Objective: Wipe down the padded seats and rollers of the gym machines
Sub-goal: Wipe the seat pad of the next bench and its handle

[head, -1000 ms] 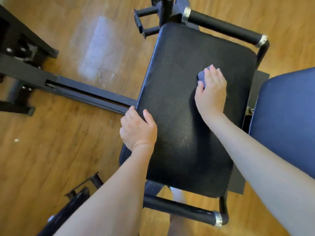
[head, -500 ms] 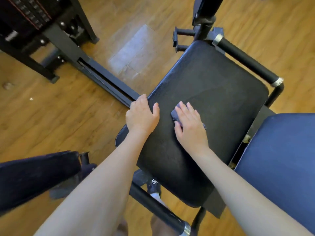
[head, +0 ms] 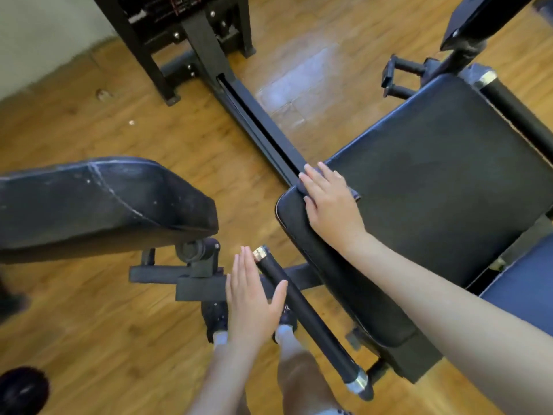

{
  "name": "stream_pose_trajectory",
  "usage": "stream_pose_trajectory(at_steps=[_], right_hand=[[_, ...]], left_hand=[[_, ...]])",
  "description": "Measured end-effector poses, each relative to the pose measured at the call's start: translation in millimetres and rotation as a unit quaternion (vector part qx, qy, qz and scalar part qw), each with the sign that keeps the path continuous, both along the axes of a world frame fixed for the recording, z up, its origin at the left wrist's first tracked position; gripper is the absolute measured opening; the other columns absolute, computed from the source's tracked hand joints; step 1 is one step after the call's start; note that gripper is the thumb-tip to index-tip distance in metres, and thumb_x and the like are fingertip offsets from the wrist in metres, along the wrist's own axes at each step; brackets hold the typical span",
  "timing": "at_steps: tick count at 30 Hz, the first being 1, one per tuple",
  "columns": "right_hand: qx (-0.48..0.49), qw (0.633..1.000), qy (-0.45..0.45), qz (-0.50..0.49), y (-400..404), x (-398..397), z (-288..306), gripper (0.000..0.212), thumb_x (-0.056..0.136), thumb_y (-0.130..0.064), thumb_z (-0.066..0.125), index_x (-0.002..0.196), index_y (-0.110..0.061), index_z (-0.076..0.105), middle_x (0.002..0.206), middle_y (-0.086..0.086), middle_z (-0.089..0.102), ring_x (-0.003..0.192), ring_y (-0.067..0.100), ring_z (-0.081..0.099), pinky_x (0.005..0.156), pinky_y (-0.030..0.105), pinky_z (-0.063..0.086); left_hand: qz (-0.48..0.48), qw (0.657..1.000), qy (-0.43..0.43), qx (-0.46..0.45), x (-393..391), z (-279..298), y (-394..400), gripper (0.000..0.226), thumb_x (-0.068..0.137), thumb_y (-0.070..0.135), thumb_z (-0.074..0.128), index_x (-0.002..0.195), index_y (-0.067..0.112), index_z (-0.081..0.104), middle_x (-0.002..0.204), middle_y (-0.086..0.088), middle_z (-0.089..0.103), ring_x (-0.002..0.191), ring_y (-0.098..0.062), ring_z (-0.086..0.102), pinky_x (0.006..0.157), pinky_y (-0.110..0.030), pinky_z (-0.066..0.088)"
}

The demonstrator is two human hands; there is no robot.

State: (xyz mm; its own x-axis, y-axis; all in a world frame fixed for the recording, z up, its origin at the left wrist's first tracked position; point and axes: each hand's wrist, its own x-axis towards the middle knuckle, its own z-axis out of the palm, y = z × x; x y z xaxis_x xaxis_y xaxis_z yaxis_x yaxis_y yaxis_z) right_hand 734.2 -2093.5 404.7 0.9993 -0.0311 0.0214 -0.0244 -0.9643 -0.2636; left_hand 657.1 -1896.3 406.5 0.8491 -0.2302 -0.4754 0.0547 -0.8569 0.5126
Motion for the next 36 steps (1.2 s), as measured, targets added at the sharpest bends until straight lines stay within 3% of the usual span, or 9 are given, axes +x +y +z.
stream_pose_trajectory(at_steps=[5,11,14,18,22,26,29,32,36], right_hand=[[-0.017,0.991,0.036,0.127,-24,-2,3,0.045,0.088,-0.020,0.037,0.125,-0.003,0.056,0.133,0.013,0.053,0.123,0.034,0.048,0.101,0.048,0.038],[0.031,0.996,-0.012,-0.087,14,5,-2,0.038,0.080,-0.002,0.049,0.116,0.001,0.059,0.126,0.017,0.057,0.120,0.040,0.049,0.096,0.054,0.037],[0.004,0.998,-0.043,-0.044,42,-26,-5,0.038,0.081,0.000,0.047,0.116,0.000,0.060,0.124,0.017,0.059,0.115,0.037,0.054,0.092,0.052,0.043],[-0.014,1.000,-0.008,0.018,41,-78,-2,0.043,0.079,0.003,0.062,0.121,-0.003,0.058,0.130,0.013,0.056,0.120,0.033,0.051,0.097,0.047,0.042],[0.048,0.997,-0.016,-0.065,45,-96,2,0.040,0.086,-0.008,0.039,0.121,-0.003,0.058,0.129,0.013,0.057,0.121,0.029,0.046,0.099,0.042,0.037],[0.111,0.975,-0.013,-0.193,84,-89,3,0.043,0.088,-0.016,0.033,0.121,-0.002,0.058,0.129,0.013,0.056,0.122,0.032,0.049,0.100,0.034,0.032],[0.107,0.978,0.004,-0.178,129,-93,-1,0.038,0.085,-0.011,0.049,0.121,-0.003,0.058,0.127,0.013,0.058,0.120,0.031,0.052,0.098,0.040,0.042],[0.062,0.981,0.034,-0.183,153,-112,-9,0.062,0.070,-0.010,0.075,0.127,-0.005,0.053,0.131,0.011,0.055,0.120,0.029,0.052,0.095,0.041,0.045],[0.017,0.969,0.023,-0.246,150,-164,-14,0.050,0.082,-0.006,0.047,0.132,-0.009,0.048,0.135,0.008,0.052,0.120,0.025,0.050,0.098,0.038,0.042]], left_hand=[[-0.056,0.998,-0.001,0.013,2,0,13,0.107,0.081,0.066,0.050,0.141,0.021,-0.027,0.147,0.012,-0.030,0.135,-0.002,-0.028,0.112,-0.029,-0.011],[-0.084,0.996,0.012,0.015,15,-3,16,0.117,0.074,0.067,0.058,0.147,0.017,-0.018,0.147,0.012,-0.028,0.139,-0.005,-0.023,0.115,-0.033,-0.004],[-0.092,0.996,0.019,0.002,16,-5,19,0.118,0.074,0.063,0.063,0.148,0.017,-0.017,0.148,0.012,-0.025,0.139,-0.005,-0.021,0.116,-0.034,-0.001],[-0.129,0.991,0.027,0.009,21,-4,26,0.119,0.073,0.058,0.067,0.148,0.016,-0.015,0.153,0.010,-0.019,0.138,-0.005,-0.022,0.118,-0.038,0.002],[-0.179,0.983,0.021,0.022,29,-2,34,0.117,0.074,0.055,0.068,0.149,0.015,-0.013,0.156,0.006,-0.016,0.137,-0.005,-0.024,0.119,-0.040,0.004],[-0.228,0.973,0.022,0.030,36,-1,39,0.118,0.075,0.053,0.069,0.148,0.014,-0.014,0.154,0.007,-0.020,0.136,-0.006,-0.025,0.118,-0.038,0.003],[-0.260,0.965,0.029,0.029,42,0,43,0.112,0.079,0.044,0.070,0.149,0.013,-0.011,0.157,0.004,-0.015,0.140,-0.009,-0.020,0.117,-0.037,0.003],[-0.309,0.949,0.018,0.057,50,0,47,0.109,0.082,0.042,0.067,0.148,0.013,-0.015,0.153,0.004,-0.023,0.138,-0.010,-0.024,0.116,-0.036,0.001],[-0.377,0.921,-0.040,0.091,54,4,51,0.115,0.080,0.051,0.065,0.137,0.013,-0.027,0.141,0.004,-0.034,0.131,-0.013,-0.032,0.115,-0.037,-0.007]])
